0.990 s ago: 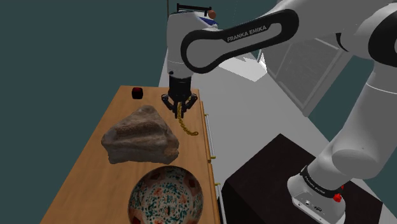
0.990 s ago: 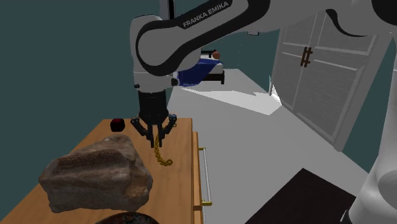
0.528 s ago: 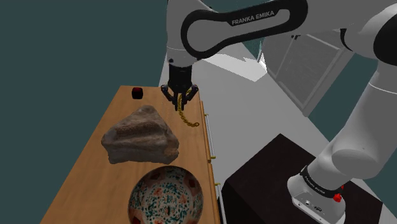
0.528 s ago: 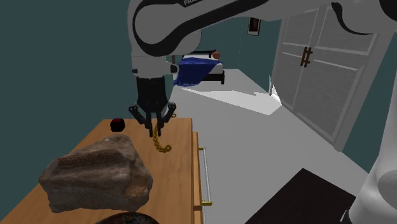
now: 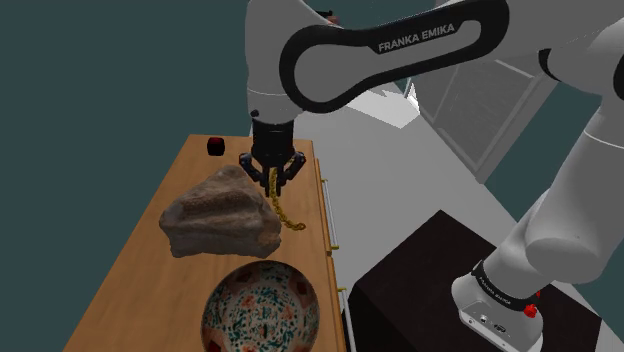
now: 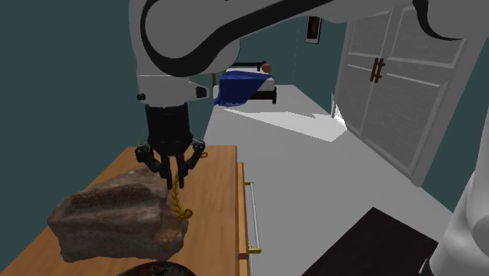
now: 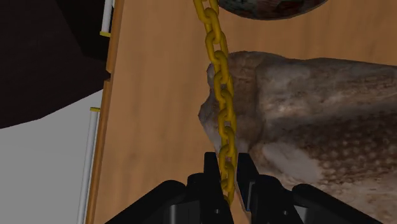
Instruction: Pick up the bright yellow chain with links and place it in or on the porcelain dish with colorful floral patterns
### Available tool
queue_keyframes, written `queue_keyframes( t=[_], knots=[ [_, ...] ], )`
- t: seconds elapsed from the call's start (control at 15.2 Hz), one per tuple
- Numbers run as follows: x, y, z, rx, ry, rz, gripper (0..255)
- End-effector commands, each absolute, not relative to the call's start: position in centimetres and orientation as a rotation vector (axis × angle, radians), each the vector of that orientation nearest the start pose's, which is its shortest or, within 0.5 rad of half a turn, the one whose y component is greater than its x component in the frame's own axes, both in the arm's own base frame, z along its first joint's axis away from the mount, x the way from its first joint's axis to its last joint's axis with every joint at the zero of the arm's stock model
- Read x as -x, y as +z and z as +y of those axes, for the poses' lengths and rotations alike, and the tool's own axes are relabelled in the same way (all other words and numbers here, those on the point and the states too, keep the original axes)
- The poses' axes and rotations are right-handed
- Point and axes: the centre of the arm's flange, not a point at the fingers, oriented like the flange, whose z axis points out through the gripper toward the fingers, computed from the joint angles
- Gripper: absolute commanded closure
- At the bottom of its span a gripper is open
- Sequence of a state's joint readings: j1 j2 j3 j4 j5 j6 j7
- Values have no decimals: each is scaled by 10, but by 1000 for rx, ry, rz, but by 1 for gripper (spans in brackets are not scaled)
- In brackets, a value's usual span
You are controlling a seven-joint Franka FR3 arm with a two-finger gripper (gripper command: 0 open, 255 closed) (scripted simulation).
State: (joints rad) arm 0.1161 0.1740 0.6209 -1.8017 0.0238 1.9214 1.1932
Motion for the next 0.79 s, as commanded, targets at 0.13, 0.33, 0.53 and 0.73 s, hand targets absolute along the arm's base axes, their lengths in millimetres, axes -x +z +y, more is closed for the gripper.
queue_keyframes(
  t=[0.13, 0.33, 0.53, 0.73],
  knots=[
    [-421, 462, 430, 2999, 176, 722, 255],
    [-394, 461, 460, 2999, 176, 722, 255],
    [-368, 460, 490, 2999, 176, 722, 255],
    [-342, 459, 519, 2999, 176, 722, 255]
  ],
)
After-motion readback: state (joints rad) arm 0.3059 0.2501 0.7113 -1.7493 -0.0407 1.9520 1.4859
